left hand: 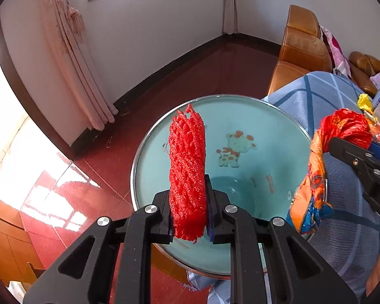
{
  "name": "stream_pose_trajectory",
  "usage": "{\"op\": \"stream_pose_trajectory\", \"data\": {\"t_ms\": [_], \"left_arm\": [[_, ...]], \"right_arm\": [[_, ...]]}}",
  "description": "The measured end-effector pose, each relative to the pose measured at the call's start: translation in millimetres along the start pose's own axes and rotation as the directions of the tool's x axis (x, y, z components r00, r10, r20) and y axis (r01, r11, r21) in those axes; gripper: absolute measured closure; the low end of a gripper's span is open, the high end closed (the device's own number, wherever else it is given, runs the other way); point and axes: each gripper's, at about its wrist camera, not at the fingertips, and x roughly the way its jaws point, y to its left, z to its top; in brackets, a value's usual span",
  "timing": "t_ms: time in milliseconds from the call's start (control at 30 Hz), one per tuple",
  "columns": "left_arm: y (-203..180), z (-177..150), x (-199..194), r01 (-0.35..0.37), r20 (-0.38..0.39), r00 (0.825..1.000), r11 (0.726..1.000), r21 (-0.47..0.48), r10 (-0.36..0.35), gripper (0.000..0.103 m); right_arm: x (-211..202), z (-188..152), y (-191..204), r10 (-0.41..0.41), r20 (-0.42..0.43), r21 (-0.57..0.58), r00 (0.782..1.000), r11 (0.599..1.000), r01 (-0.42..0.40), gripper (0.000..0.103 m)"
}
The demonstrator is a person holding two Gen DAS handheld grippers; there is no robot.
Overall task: Collect trash
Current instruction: 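Carry both items over the wastebasket and open both grippers to drop them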
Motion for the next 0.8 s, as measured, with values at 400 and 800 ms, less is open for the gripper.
{"op": "stream_pose_trajectory", "data": {"t_ms": [400, 800], "left_arm": [[-1.7, -1.7, 11.3, -0.002, -0.026, 1.0, 1.0, 0.01, 0.002, 0.085], [1.5, -3.4, 6.3, -0.017, -0.037, 0.999, 1.0, 0.005, 0.017, 0.081]], "right_arm": [[25.0, 0.6, 4.6, 0.018, -0.06, -0.002, 0.998, 1.0, -0.018, 0.074], [17.3, 5.5, 12.1, 0.05, -0.047, -0.034, 0.998, 0.998, -0.052, 0.042]]}}
